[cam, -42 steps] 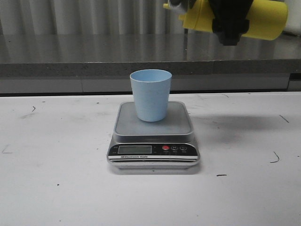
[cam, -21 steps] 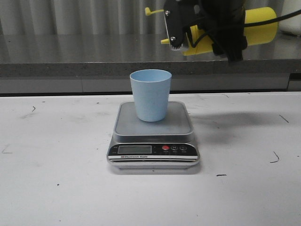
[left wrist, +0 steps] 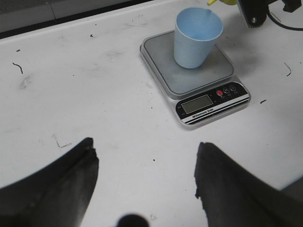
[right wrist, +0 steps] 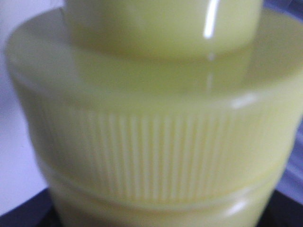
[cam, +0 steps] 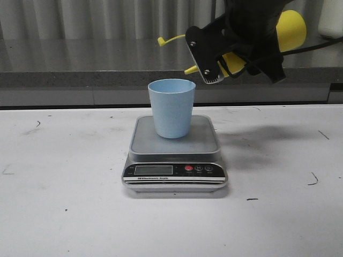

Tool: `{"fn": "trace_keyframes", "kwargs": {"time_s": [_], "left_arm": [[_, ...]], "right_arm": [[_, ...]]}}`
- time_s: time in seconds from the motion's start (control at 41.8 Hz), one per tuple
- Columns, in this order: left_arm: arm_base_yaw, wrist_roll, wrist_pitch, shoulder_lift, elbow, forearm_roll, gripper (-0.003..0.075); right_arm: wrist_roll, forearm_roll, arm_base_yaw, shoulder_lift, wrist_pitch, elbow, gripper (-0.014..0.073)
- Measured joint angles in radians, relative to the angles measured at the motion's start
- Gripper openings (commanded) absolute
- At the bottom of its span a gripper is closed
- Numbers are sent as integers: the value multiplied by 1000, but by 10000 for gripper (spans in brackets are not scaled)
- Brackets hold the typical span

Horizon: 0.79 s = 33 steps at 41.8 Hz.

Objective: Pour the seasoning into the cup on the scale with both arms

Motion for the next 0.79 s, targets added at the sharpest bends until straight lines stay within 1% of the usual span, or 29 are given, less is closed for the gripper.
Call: {"fn": "trace_keyframes", "kwargs": {"time_s": [0.192,0.79], "left_arm": [[0,0,0,0,0,0,439],[0,0,0,0,0,0,439]], "right_arm": [[0,-40,0,0,-10,0,381],[0,-43,0,0,-35,2,381]]}}
